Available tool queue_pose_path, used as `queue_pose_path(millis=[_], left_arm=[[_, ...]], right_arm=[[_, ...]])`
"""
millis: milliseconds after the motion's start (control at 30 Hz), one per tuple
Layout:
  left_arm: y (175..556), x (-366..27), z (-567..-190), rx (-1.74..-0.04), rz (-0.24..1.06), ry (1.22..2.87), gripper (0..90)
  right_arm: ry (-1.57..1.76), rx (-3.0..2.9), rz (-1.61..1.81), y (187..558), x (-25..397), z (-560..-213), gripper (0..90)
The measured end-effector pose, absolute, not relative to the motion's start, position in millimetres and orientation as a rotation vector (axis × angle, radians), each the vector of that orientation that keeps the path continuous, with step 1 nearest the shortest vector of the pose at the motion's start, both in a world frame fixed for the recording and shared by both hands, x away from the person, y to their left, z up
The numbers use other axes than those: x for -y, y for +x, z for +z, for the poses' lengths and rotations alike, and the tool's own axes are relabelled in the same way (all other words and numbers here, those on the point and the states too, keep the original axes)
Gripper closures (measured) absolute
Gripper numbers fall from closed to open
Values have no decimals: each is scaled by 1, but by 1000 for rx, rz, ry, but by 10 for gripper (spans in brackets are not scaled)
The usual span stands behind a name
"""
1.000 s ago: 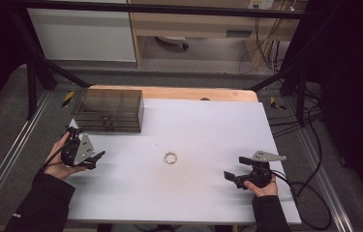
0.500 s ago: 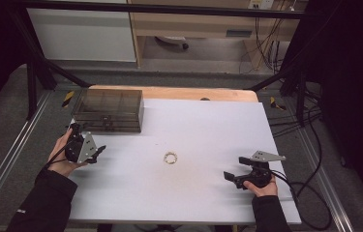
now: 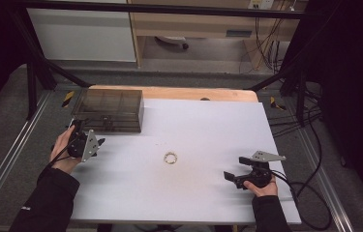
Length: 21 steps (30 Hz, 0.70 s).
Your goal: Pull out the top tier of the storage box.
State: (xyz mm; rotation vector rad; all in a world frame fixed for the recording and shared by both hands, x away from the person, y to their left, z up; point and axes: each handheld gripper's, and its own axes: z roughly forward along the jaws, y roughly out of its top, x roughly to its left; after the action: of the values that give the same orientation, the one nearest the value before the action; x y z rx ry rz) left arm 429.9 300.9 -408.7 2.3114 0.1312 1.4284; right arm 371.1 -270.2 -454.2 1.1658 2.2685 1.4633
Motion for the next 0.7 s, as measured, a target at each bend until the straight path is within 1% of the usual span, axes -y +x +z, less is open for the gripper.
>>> queue_pose_path(millis=[300,700], left_arm=[[437,-300,-412,-91,1485,2311,236],[443,-296,-416,-8,1593,2328,319]], right_arm=[[1166,-2268,1463,371,270,-454,5],[1166,-2269,1461,371,270,-454,5]])
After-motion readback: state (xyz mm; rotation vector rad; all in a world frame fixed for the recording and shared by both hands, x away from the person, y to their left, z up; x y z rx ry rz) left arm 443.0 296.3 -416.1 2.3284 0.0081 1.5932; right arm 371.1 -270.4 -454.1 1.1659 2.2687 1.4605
